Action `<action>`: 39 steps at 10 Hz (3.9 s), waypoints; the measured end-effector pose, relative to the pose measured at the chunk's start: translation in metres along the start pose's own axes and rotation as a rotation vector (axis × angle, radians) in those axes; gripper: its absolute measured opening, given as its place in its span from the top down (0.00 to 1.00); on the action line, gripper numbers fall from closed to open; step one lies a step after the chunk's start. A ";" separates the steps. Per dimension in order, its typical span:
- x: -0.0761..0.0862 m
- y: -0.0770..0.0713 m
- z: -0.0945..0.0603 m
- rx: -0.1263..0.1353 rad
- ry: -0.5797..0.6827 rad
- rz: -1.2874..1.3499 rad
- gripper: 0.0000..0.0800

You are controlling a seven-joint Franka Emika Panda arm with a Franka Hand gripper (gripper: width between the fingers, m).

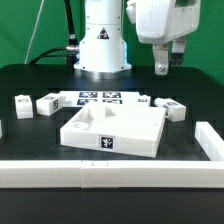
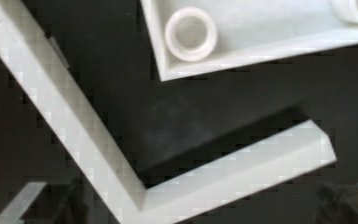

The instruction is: Assemble one leg

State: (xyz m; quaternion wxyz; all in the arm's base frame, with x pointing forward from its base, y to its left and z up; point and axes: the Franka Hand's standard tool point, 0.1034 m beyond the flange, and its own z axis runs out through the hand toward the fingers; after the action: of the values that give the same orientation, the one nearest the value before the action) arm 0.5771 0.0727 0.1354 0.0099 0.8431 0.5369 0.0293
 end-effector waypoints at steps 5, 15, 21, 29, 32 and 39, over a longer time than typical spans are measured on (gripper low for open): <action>-0.048 -0.012 0.029 -0.017 -0.012 -0.238 0.19; -0.090 -0.075 0.063 0.057 -0.036 -0.231 0.19; -0.110 -0.099 0.093 0.069 -0.020 -0.224 0.19; -0.110 -0.111 0.114 0.086 -0.012 -0.210 0.52; -0.110 -0.110 0.114 0.085 -0.012 -0.209 0.91; -0.110 -0.103 0.113 0.082 -0.014 -0.292 0.93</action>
Offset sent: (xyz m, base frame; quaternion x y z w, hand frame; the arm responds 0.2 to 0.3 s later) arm -0.0198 -0.0319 -0.0172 -0.0346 -0.0282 -0.1684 0.9847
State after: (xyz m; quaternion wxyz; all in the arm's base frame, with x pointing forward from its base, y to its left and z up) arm 0.4442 0.0185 0.0134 -0.0167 0.7558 0.6545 -0.0003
